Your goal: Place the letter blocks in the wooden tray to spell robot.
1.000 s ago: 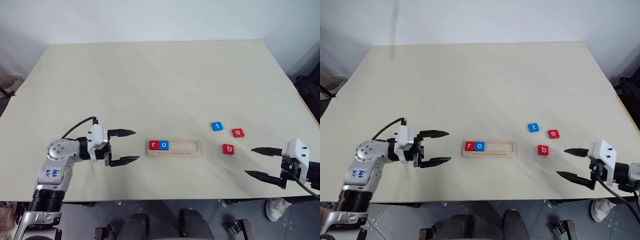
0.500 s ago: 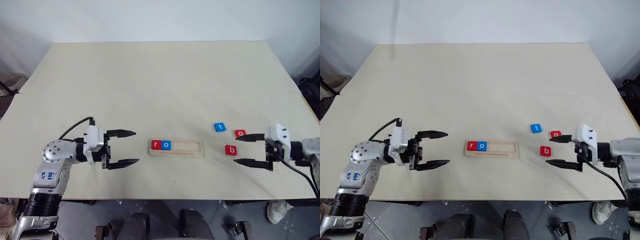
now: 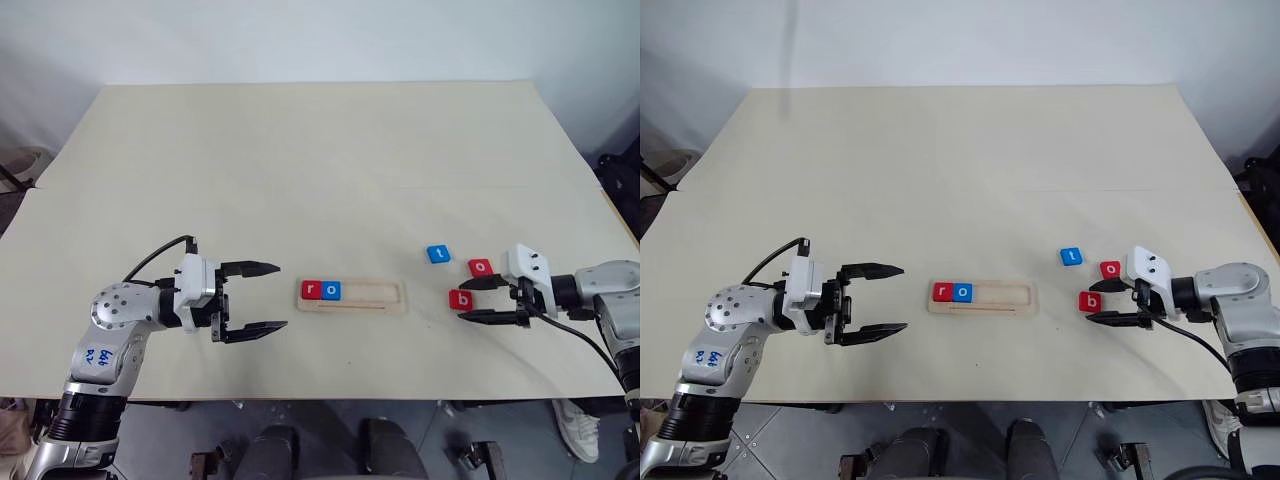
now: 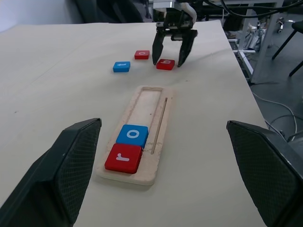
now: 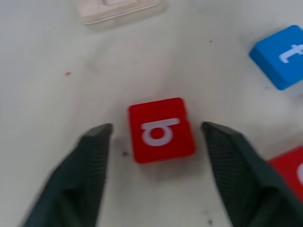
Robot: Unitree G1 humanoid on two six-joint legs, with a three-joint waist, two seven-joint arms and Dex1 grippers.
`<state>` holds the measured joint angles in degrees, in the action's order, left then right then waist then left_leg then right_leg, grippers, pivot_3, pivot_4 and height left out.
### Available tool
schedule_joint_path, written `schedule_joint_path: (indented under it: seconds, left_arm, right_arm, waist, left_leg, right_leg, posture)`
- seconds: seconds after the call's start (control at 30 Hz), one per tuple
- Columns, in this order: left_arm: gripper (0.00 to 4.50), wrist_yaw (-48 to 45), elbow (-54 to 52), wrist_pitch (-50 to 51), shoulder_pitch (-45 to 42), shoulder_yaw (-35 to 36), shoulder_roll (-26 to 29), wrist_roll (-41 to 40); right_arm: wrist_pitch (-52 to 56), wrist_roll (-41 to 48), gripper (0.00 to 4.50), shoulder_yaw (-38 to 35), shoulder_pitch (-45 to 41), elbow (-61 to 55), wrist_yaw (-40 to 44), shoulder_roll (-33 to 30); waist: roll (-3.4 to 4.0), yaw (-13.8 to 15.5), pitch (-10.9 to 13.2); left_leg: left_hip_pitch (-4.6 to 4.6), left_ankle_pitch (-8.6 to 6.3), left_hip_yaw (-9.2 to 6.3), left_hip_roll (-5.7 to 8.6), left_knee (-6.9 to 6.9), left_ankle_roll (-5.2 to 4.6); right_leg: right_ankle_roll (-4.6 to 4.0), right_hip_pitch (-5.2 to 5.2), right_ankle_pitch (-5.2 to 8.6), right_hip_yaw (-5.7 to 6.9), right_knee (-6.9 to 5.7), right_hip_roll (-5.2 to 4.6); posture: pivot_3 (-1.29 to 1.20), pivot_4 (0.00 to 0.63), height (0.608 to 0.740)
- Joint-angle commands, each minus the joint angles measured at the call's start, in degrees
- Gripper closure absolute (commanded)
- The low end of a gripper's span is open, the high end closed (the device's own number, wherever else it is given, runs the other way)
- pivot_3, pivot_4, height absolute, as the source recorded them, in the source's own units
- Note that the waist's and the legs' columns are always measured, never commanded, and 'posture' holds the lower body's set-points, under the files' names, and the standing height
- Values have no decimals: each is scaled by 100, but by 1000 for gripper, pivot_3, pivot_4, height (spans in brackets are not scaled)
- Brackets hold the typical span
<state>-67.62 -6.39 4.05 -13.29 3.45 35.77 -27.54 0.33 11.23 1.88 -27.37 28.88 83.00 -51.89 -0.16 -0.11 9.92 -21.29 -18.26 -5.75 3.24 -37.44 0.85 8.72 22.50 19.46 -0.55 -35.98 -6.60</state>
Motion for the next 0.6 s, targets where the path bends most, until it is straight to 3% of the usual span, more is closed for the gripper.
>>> schedule_joint_path:
  seconds: [0.03, 0.1, 0.33, 0.6]
  left_arm:
    - [0, 106, -217, -35, 13, 95, -30, -87]
    - [0, 149, -216, -46, 14, 89, -44, -83]
    - [0, 179, -123, -93, 34, 163, 0, -66]
    - [0, 154, 146, -270, 156, 224, 56, 39]
  right_arm:
    - [-132, -119, 2564, 33, -79, 118, -106, 102]
    - [-157, -124, 3031, 38, -70, 94, -120, 146]
    - [658, 528, 3029, -43, -220, -1069, 116, 329]
    - [2405, 246, 3029, 871, -826, -2645, -693, 1033]
  waist:
    - [0, -2, 0]
    - [0, -9, 0]
    - [8, -21, 4]
    - [11, 5, 6]
  left_leg:
    - [0, 0, 0, 0, 0, 0]
    - [0, 0, 0, -2, 1, 1]
    - [1, 1, 2, -4, 0, 3]
    - [-2, -1, -7, -3, 1, 6]
  right_leg:
    - [0, 0, 0, 0, 0, 0]
    - [0, 0, 0, 1, 0, 1]
    - [-1, 3, 0, -1, -3, 3]
    - [-1, 5, -1, 4, -1, 0]
  posture:
    - [0, 150, 740]
    - [0, 150, 740]
    - [0, 150, 740]
    - [0, 150, 740]
